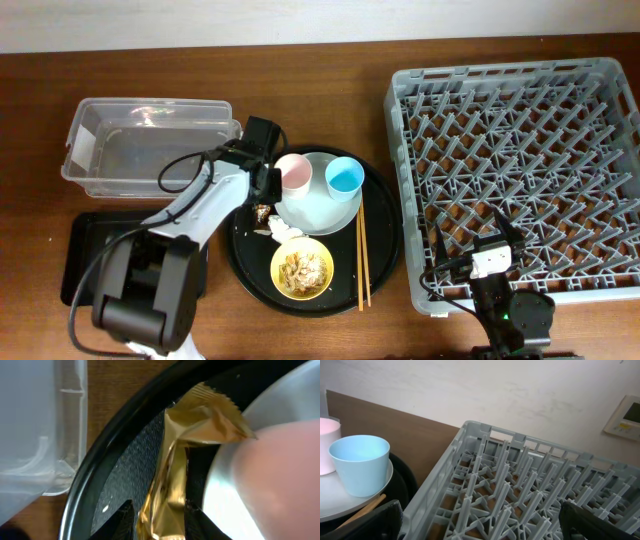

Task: Sort waste into correct bins and load items into the dishwasher rack
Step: 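Grasp the gold wrapper with the left gripper and drop it in the clear bin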

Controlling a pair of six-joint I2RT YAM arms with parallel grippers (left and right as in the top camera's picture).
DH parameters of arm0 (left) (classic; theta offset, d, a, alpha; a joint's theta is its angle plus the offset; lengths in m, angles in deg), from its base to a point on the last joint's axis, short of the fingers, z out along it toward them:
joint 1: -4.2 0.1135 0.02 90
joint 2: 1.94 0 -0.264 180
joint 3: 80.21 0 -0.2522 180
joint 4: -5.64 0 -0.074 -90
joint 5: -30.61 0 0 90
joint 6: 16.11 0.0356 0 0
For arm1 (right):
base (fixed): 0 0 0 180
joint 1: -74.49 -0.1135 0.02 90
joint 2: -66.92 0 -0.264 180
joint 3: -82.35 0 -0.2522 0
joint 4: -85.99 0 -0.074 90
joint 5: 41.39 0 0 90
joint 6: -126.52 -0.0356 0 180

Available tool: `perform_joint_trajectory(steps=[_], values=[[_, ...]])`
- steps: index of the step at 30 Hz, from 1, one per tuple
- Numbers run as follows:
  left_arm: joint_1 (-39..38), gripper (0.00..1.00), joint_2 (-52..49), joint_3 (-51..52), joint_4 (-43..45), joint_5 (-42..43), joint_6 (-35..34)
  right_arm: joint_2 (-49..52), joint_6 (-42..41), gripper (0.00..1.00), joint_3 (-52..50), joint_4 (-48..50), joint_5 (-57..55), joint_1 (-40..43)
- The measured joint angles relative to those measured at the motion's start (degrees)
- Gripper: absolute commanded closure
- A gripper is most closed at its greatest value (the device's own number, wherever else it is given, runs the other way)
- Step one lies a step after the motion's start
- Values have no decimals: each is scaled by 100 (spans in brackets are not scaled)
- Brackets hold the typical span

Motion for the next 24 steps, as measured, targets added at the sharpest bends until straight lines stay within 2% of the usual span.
perform_joint_trajectory(steps=[5, 10, 13, 17, 20, 24], values=[[0, 99, -214, 0, 90, -4, -13, 0, 0, 2, 0, 0, -2, 0], [0, 100, -214, -2, 74, 0, -20, 0, 2, 2, 0, 0, 0, 0], [0, 100, -168, -168, -323, 7, -20, 0, 0, 2, 0, 0, -2, 0], [0, 99, 793, -702, -586, -24, -22, 0, 0, 2, 0, 0, 0, 0], [2, 96, 1770, -918, -551, -715, -22, 0, 0, 2, 0, 0, 0, 0], [452, 92, 1829, -955, -387, -1556, -59, 0, 0, 2, 0, 0, 0, 0]])
